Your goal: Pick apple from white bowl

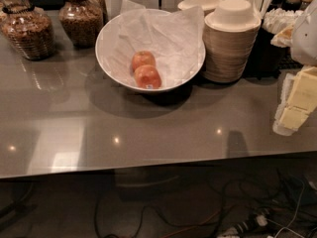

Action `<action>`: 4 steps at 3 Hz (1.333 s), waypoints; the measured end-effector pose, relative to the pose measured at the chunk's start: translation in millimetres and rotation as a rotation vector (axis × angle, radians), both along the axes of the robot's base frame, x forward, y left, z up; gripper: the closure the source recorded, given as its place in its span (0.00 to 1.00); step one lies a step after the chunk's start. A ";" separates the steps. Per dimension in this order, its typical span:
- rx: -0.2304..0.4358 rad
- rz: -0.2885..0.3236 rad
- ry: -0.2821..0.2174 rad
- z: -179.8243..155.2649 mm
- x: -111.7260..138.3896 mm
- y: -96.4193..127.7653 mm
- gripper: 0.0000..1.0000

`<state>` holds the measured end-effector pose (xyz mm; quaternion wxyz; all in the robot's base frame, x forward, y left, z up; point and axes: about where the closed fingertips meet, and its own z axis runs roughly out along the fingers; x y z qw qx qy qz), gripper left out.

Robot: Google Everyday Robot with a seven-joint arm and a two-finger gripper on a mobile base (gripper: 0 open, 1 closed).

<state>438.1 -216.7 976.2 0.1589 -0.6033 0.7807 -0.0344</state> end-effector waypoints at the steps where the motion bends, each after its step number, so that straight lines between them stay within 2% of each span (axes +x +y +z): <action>1: 0.000 0.000 0.000 0.0 0.1 0.1 0.00; 2: 0.052 0.016 -0.049 2.7 11.4 11.8 0.00; 3: 0.144 0.052 -0.109 6.2 35.9 39.8 0.00; 4: 0.244 0.077 -0.139 6.9 64.8 75.1 0.00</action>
Offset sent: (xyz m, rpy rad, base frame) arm 0.0296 0.0287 0.0028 0.1380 -0.1103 0.0413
